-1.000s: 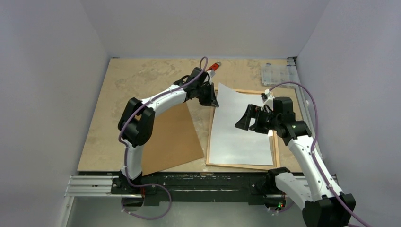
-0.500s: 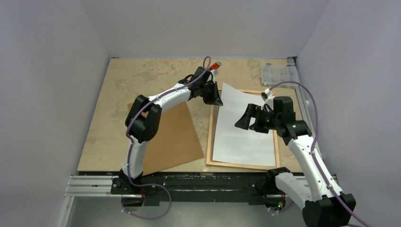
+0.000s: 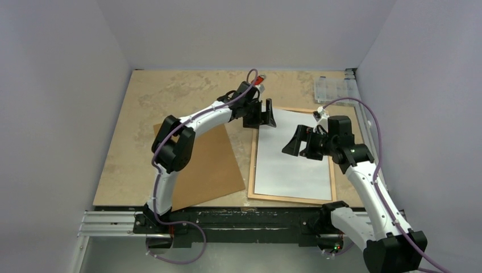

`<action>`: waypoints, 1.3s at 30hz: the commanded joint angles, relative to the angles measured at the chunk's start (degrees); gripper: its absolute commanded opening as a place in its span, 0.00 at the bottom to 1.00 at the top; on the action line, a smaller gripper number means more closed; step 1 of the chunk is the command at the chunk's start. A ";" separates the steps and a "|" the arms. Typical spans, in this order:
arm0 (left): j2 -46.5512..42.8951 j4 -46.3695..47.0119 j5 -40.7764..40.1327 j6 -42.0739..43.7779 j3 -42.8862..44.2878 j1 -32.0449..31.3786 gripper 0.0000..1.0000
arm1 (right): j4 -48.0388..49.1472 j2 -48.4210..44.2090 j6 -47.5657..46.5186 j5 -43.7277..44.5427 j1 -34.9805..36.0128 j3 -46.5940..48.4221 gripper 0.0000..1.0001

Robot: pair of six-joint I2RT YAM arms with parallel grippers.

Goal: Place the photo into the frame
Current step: Turn over the photo from the photo frame, then move the photo frame to the center of the board.

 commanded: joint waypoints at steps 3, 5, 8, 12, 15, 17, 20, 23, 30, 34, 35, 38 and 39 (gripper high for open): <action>-14.28 -3.99 -12.05 0.63 -6.69 0.17 0.91 | 0.32 2.38 -2.01 -0.33 -0.20 1.50 0.89; -18.72 -5.31 -15.29 0.68 -9.56 0.18 0.93 | 0.74 3.59 -1.73 -0.88 -0.07 1.01 0.89; -26.91 -6.74 -19.28 -0.28 -15.36 0.18 0.95 | 1.28 5.65 -1.17 -1.50 0.54 0.45 0.90; -36.68 -7.39 -23.05 -2.76 -24.73 0.62 0.95 | 3.25 8.61 0.32 -0.17 3.54 0.43 0.89; -42.91 -8.39 -23.44 -5.00 -32.21 1.48 0.94 | 4.85 11.31 2.50 3.36 8.93 1.43 0.89; -46.65 -9.40 -23.41 -6.02 -36.96 1.87 0.94 | 6.79 13.24 4.37 5.70 13.21 1.64 0.89; -51.89 -11.44 -24.11 -6.62 -43.93 2.59 0.94 | 9.70 16.64 6.70 8.99 19.16 1.56 0.88; -57.18 -13.81 -25.67 -6.61 -51.25 3.51 0.95 | 11.76 20.29 8.08 11.56 23.65 1.93 0.87; -68.79 -18.00 -25.62 -6.90 -62.18 10.47 0.96 | 12.97 29.60 8.47 17.36 29.55 5.34 0.83; -74.03 -20.32 -25.30 -9.21 -64.85 12.46 0.96 | 12.87 32.92 7.45 21.21 31.39 7.65 0.73; -75.32 -20.40 -25.31 -10.06 -65.38 12.57 0.96 | 12.78 33.68 7.32 22.81 32.30 8.19 0.72; -77.53 -21.67 -26.46 -12.04 -65.20 13.15 0.96 | 12.31 36.02 7.35 26.21 34.65 9.60 0.69; -77.66 -22.71 -27.34 -12.63 -64.55 13.31 0.96 | 12.17 36.64 7.35 27.14 35.56 9.96 0.68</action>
